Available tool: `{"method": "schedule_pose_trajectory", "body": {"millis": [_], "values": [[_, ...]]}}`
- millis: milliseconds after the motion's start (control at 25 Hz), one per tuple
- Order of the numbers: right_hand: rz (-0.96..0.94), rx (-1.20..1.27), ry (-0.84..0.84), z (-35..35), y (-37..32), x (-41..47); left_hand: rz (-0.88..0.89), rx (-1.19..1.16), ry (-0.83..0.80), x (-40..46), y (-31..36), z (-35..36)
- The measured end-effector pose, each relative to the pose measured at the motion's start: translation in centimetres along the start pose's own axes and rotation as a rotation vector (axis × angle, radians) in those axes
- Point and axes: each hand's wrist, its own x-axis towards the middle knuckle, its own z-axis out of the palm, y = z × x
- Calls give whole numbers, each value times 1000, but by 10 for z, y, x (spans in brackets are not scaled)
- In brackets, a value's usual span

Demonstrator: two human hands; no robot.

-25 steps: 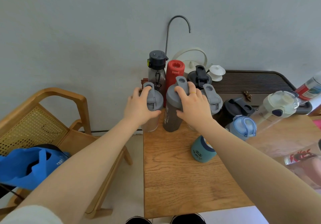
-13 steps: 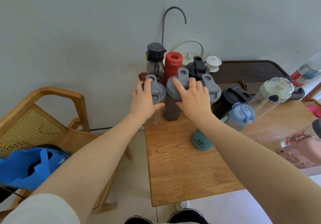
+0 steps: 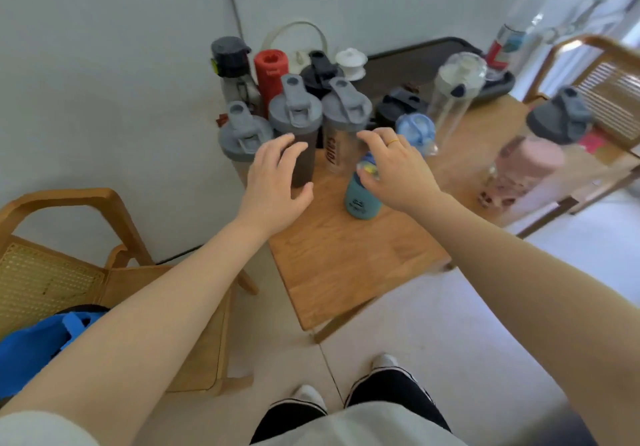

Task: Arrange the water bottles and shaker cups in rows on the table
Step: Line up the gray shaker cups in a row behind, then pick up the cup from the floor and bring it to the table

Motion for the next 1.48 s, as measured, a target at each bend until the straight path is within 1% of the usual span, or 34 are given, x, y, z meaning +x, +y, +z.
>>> {"method": "schedule_pose_trajectory", "body": {"millis": [120,200,280,360,480,640,840,1000,1160,1280,1360,1480], "values": [[40,17,-16,-6,34,-52,155,-94,-158,-10,42,22],[95,37,-24,-7,61,-92,275,-98,-251,-18,71,47],[188,79,-28,-4,86,-135,358,-113,-344,-28,100,73],[303,137,-27,3,107,-181,401,-132,-426,-43,128,101],[456,230,-47,18,133,-241,376,-141,-563,-74,155,140],[535,261,-174,50,159,-293,246,-105,-757,-118,165,191],[543,294,-267,88,174,-310,70,-123,-772,-155,160,227],[614,354,-272,137,178,-322,80,-110,-855,-159,152,277],[730,372,-234,163,184,-332,137,-103,-916,-148,151,322],[729,393,-185,190,201,-328,189,-63,-927,-138,148,354],[708,431,-189,224,216,-322,153,-39,-906,-137,141,388],[660,393,-239,291,241,-323,67,-13,-879,-140,118,458]]}}
